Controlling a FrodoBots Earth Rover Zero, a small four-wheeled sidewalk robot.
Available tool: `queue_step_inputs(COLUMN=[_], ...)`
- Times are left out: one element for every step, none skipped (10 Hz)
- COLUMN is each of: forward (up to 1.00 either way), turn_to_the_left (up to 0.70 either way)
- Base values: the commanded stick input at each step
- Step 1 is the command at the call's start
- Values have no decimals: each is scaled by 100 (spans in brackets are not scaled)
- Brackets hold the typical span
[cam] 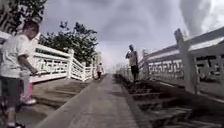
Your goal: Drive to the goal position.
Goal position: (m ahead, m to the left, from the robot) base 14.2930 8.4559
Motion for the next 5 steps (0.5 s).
queue_step_inputs(forward=[45,45,45,45,45], turn_to_the_left=[0,0,0,0,0])
